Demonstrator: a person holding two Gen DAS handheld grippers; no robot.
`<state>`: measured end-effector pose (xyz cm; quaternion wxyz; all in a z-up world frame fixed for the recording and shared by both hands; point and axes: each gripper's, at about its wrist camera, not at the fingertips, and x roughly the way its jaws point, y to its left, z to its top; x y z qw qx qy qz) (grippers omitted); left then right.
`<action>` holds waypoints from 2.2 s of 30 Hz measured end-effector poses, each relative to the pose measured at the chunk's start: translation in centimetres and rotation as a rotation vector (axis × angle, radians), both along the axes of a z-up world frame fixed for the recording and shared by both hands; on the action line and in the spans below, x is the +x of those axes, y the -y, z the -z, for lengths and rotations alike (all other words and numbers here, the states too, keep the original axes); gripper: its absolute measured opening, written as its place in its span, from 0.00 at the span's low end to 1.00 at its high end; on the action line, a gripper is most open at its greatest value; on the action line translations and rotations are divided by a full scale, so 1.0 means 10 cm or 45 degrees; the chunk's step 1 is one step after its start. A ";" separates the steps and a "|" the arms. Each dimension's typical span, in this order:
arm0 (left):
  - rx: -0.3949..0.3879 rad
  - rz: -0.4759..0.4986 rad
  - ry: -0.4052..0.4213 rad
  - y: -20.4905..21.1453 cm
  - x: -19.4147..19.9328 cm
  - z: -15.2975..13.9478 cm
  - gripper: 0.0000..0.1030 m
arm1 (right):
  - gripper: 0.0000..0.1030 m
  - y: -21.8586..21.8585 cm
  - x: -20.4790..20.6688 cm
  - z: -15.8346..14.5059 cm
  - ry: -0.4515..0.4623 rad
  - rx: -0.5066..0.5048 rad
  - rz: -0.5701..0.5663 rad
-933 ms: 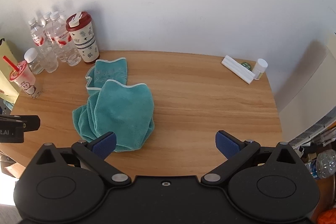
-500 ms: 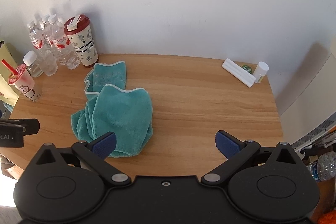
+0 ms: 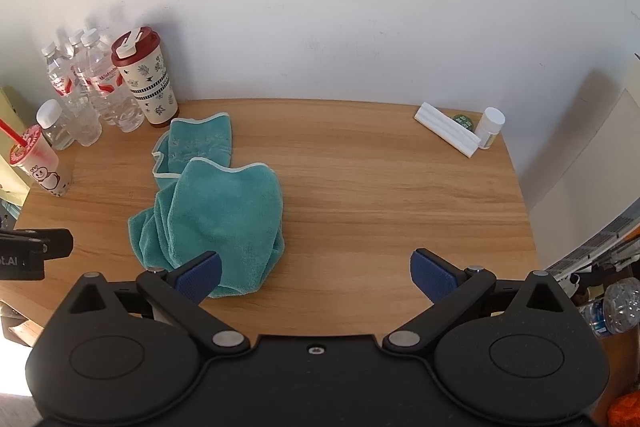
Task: Fold towel
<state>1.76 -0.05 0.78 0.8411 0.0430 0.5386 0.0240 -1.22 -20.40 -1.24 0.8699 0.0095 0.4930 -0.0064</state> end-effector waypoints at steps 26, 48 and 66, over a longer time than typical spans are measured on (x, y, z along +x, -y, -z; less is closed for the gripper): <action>-0.005 -0.030 -0.021 -0.03 -0.08 0.08 1.00 | 0.99 -0.01 -0.07 0.00 0.006 0.008 0.006; 0.013 0.015 -0.051 0.04 -0.03 0.17 1.00 | 0.99 -0.01 -0.07 0.06 -0.017 -0.006 0.020; -0.047 -0.030 -0.024 -0.34 0.48 0.48 1.00 | 0.95 0.03 0.24 0.24 0.034 0.046 0.039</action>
